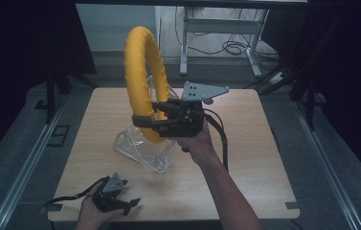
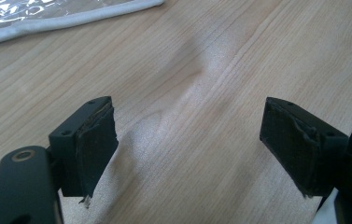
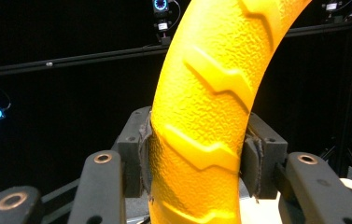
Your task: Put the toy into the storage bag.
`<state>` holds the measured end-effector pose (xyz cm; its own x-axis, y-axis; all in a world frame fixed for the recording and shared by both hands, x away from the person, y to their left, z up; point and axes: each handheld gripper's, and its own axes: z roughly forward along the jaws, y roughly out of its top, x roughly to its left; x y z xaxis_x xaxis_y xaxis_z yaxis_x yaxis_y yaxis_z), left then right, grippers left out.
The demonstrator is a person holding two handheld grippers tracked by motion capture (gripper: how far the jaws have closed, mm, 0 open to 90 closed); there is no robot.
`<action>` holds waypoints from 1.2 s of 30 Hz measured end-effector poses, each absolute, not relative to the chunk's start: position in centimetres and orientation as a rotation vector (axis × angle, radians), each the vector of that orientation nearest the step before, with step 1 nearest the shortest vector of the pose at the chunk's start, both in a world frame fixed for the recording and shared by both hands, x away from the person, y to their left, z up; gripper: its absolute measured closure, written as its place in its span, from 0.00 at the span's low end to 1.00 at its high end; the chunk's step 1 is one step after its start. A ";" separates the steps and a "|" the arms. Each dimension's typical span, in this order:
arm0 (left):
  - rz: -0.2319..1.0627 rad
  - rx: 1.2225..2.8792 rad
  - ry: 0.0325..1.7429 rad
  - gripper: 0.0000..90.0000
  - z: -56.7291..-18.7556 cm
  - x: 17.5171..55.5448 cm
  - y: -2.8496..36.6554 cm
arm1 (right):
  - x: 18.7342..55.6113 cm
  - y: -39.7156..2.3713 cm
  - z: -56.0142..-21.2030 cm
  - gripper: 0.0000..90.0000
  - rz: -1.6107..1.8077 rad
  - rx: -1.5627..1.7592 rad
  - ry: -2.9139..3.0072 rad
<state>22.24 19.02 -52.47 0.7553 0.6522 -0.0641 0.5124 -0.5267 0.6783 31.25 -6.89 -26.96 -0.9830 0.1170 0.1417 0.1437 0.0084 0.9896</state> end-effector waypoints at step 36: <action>0.261 2.264 0.859 0.21 -52.7 22.2 18.9 | 33.7 -5.3 -32.6 0.57 -2.080 -0.398 -2.179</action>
<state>22.21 18.91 -52.70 0.7608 0.6468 -0.0532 0.5077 -0.5422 0.6695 33.72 -5.30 -32.60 -0.9605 0.1170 0.2524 0.2575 0.0308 0.9658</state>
